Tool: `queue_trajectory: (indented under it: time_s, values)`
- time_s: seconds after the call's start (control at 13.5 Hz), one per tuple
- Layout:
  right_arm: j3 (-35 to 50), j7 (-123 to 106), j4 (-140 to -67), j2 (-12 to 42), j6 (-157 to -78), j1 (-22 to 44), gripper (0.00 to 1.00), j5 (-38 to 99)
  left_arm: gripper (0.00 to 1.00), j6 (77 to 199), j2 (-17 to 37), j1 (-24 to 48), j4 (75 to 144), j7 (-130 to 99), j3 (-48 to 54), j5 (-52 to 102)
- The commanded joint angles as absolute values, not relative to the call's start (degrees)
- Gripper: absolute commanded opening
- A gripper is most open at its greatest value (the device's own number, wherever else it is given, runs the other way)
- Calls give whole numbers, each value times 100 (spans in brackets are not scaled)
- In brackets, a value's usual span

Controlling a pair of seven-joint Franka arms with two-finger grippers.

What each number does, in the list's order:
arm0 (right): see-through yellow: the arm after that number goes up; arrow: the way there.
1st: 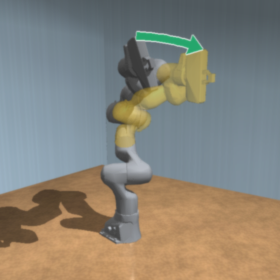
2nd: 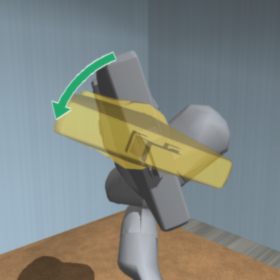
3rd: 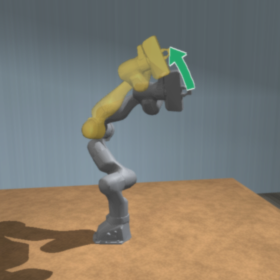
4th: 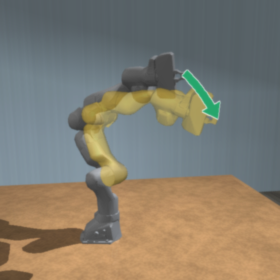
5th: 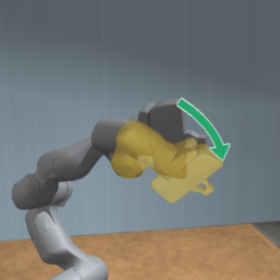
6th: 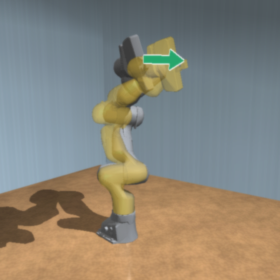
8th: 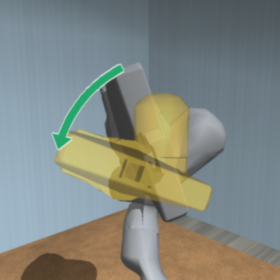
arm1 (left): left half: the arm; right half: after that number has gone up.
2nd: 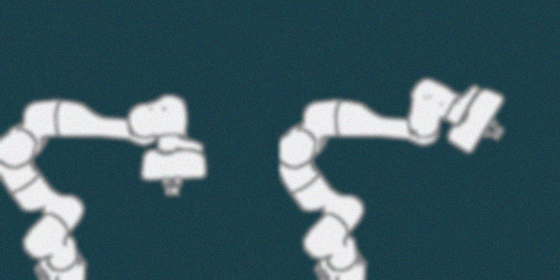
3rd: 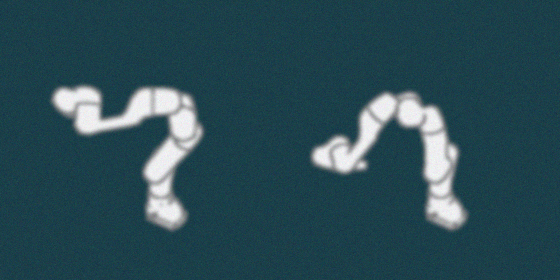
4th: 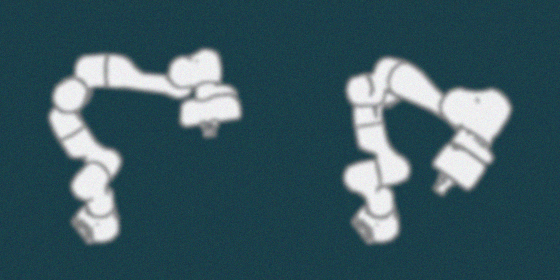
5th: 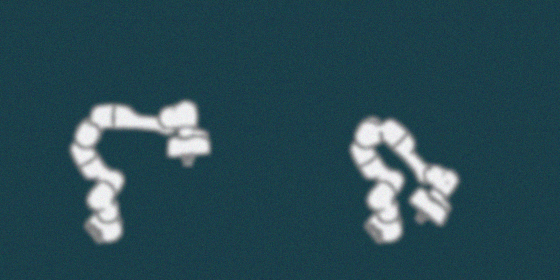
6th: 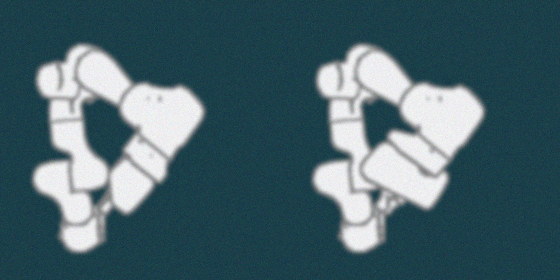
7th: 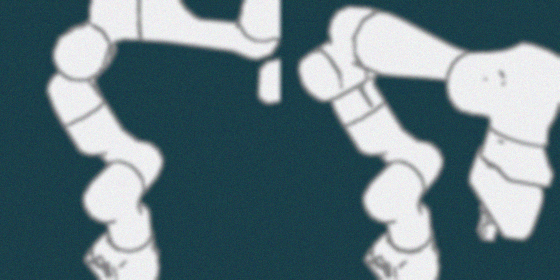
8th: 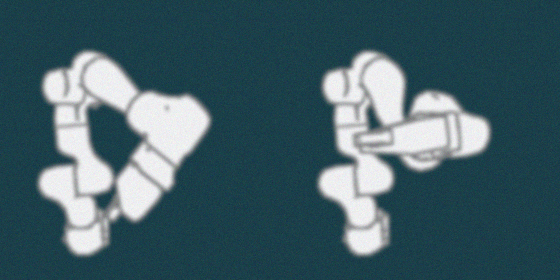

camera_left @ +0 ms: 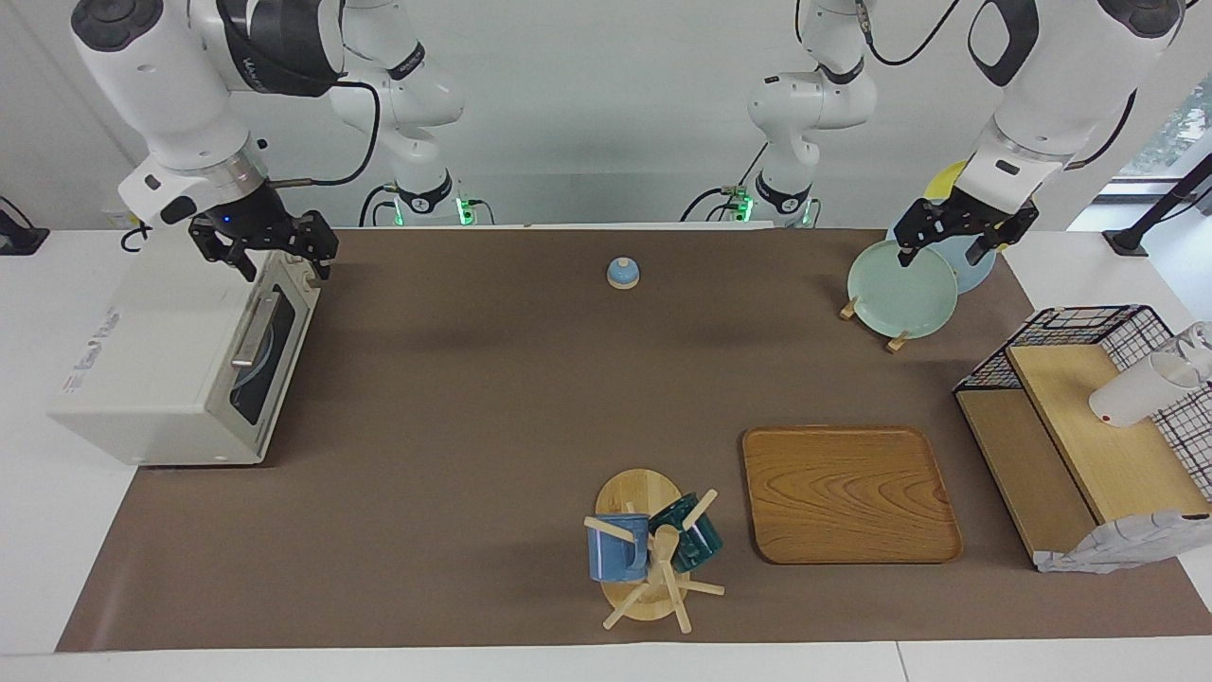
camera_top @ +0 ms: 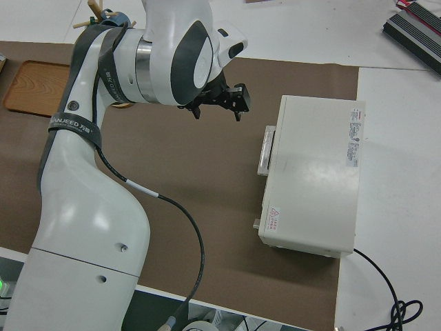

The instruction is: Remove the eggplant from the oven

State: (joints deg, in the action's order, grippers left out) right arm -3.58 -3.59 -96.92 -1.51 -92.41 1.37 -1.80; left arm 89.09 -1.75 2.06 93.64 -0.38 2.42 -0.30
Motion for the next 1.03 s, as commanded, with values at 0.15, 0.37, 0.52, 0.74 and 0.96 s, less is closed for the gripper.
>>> queue_trajectory:
  time_s: [0.15, 0.37, 0.52, 0.74, 0.96]
  values:
    - [-378, -246, -9659, -149, -9211, 149, 100, -123, 100, 8912, -211, 167, 9352, -9, 246, 53]
    - [-396, -342, -9729, -167, -9229, 27, 100, -71, 100, 8912, -211, 167, 9352, -9, 246, 53]
    - [-396, -369, -9913, -219, -9534, 9, 23, -62, 100, 8912, -211, 167, 9352, -9, 246, 53]
    - [-422, -439, -10869, -579, -10402, -219, 0, -123, 100, 8912, -211, 167, 9352, -9, 246, 53]
    - [-422, -500, -11311, -545, -10924, -457, 0, -552, 100, 8912, -211, 167, 9352, -9, 246, 53]
